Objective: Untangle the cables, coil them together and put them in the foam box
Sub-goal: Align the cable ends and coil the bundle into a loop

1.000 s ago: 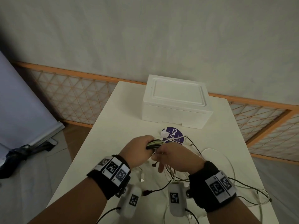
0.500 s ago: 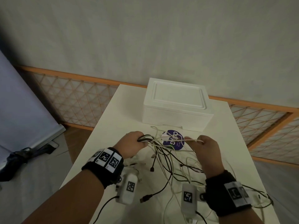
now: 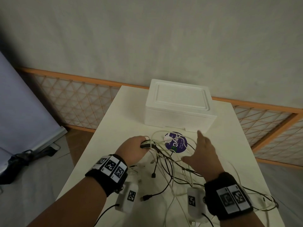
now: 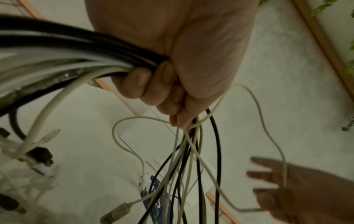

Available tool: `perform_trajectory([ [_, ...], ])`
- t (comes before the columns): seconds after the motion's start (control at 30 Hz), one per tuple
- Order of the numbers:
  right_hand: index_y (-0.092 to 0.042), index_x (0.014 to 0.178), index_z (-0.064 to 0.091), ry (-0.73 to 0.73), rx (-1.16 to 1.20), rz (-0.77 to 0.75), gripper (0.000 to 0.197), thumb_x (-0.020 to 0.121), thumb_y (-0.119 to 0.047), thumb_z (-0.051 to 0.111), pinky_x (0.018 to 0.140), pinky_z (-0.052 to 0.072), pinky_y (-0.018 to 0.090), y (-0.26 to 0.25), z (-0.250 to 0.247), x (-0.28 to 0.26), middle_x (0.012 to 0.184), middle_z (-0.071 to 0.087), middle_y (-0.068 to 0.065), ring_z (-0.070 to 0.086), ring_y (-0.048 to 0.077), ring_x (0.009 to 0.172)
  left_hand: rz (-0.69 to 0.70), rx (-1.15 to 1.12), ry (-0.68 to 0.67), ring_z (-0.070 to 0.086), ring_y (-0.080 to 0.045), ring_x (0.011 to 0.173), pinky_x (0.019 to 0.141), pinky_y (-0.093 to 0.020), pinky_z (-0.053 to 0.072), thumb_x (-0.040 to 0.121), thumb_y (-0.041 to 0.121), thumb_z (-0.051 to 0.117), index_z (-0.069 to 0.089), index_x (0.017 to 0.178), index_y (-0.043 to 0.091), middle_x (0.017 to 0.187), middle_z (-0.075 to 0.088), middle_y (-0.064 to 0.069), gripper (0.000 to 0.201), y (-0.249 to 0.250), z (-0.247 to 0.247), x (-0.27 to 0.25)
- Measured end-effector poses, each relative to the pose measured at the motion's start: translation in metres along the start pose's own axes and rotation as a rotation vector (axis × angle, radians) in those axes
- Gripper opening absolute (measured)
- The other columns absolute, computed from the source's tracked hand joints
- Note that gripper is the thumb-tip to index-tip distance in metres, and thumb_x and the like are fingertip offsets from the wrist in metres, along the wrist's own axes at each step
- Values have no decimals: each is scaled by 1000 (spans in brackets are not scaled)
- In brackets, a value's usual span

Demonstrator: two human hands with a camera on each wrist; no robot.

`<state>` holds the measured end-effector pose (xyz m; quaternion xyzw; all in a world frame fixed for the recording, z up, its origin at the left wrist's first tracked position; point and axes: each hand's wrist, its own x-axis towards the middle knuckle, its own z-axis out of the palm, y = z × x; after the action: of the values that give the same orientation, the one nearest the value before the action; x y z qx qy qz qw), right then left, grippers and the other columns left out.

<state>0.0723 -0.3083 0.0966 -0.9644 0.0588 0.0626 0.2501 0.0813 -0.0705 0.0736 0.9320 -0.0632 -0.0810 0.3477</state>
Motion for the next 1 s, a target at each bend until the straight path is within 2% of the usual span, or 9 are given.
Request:
perform_trajectory([
  [0.07, -15, 151, 2, 241, -68, -143, 116, 65, -24, 78, 108, 28, 46, -18, -9, -9, 153, 15, 13, 22, 34, 136, -24, 13, 16, 55, -18, 69, 60, -29, 38, 92, 25, 53, 53, 70, 19, 70, 56, 1, 23, 0, 2, -1],
  [0.17, -16, 147, 25, 681, -100, -539, 91, 67, -12, 69, 109, 23, 48, -45, -15, -26, 148, 25, 16, 28, 36, 132, -71, 31, 25, 49, -15, 62, 56, -27, 34, 92, 25, 51, 44, 64, 24, 64, 50, 5, 29, 5, 5, 1],
  [0.23, -16, 131, 49, 682, -69, -845, 67, 68, -2, 66, 101, 36, 45, -64, -5, -36, 131, 46, 12, 46, 30, 119, -53, 33, 25, 55, -17, 70, 63, -29, 41, 93, 24, 50, 55, 73, 19, 72, 58, 2, 21, 11, 5, 2],
  [0.3, -15, 118, 60, 469, -192, -975, 57, 63, 1, 65, 90, 45, 39, -75, 15, -39, 116, 59, 6, 55, 24, 105, 11, 68, -15, 62, -19, 87, 76, -27, 46, 94, 18, 49, 64, 95, 12, 94, 67, -3, 16, 19, 4, 2],
  [0.43, -21, 110, 61, 138, -454, -624, 37, 76, -30, 72, 74, 49, 34, -63, 33, -17, 96, 63, 0, 64, 21, 77, -6, -25, 6, 53, -15, 66, 57, -25, 35, 90, 18, 54, 55, 74, 16, 74, 59, 1, 16, 21, -1, -1],
  [0.53, -22, 94, 68, -5, -366, -470, 47, 90, -58, 38, 70, 46, 33, -35, 21, -3, 93, 64, -1, 61, 20, 85, -85, 0, 30, 55, -22, 72, 63, -33, 38, 90, 22, 56, 52, 71, 14, 72, 55, -2, 21, -5, -9, 1],
  [0.77, -2, 64, 55, 535, 142, -9, 54, 93, -46, 41, 53, 37, 34, 59, -37, 18, 59, 55, 13, 50, 33, 58, -237, 135, 77, 56, -25, 82, 66, -32, 36, 95, 30, 52, 48, 73, 19, 79, 55, -1, 25, -72, -28, -3],
  [0.93, -5, 101, 58, 290, 151, 106, 20, 95, -21, 48, 71, 40, 34, 60, -15, 27, 94, 65, 18, 60, 39, 92, -140, 113, 98, 55, -23, 76, 62, -31, 35, 96, 30, 51, 49, 76, 17, 77, 55, -1, 24, -55, -22, 1],
  [1.0, -5, 127, 47, 183, 107, 157, 41, 91, -23, 54, 88, 43, 39, 46, -5, 22, 120, 60, 19, 55, 38, 111, -105, 94, 102, 56, -23, 74, 59, -29, 35, 95, 29, 52, 49, 76, 15, 74, 54, -1, 24, -45, -23, 1],
])
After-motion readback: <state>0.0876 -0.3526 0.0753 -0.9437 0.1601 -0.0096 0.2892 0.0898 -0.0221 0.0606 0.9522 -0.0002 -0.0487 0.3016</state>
